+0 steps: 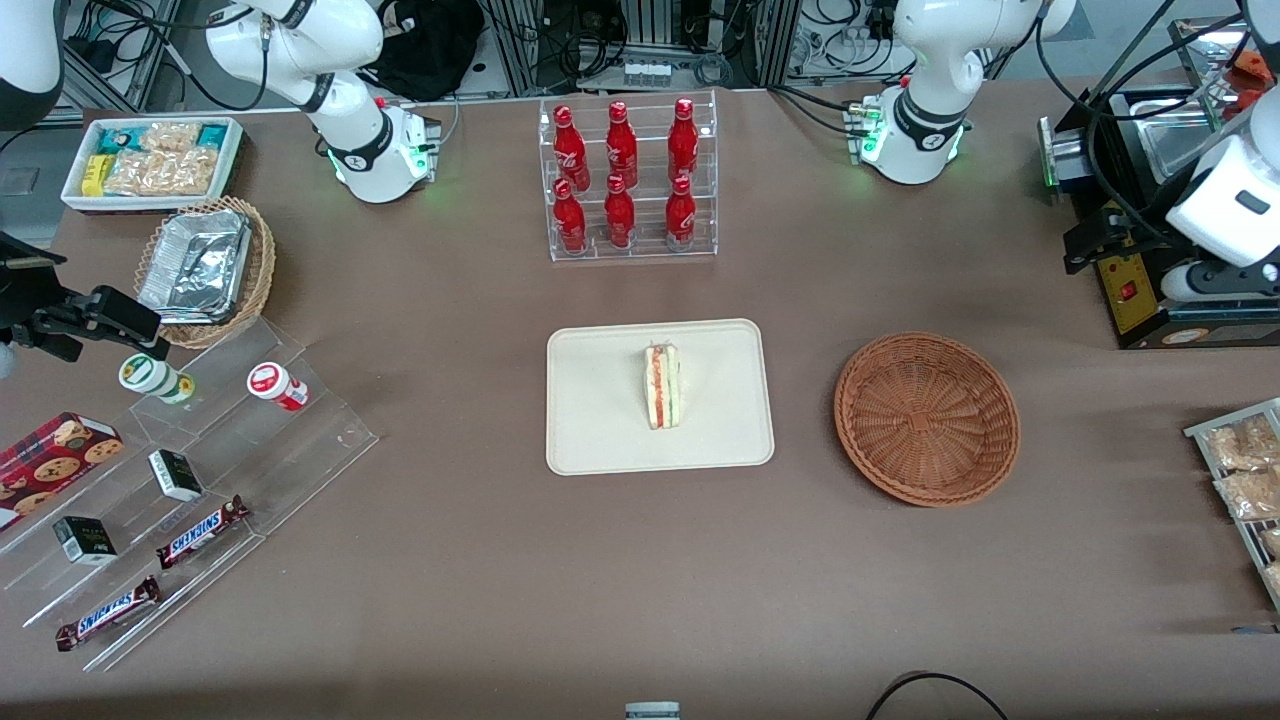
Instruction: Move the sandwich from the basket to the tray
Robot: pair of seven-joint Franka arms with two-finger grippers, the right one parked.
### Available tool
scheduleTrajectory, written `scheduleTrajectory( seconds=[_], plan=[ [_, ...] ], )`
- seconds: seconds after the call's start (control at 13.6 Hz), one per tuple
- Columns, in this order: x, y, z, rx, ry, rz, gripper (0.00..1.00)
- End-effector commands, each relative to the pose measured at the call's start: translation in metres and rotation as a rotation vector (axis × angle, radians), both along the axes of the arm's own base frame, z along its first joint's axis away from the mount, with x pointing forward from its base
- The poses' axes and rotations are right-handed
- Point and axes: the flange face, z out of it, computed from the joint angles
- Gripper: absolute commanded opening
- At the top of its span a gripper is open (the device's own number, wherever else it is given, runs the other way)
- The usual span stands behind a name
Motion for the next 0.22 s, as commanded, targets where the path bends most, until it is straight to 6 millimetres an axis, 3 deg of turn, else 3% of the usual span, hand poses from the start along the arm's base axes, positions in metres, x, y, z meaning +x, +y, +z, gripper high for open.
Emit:
scheduleTrajectory(
  seconds=[0.0, 0.15],
  plan=[
    [0.0067, 0.0024, 0.0093, -0.011, -0.016, 0.000, 1.00],
    [0.0073, 0.0027, 0.0094, -0.010, -0.018, -0.002, 1.00]
  ],
)
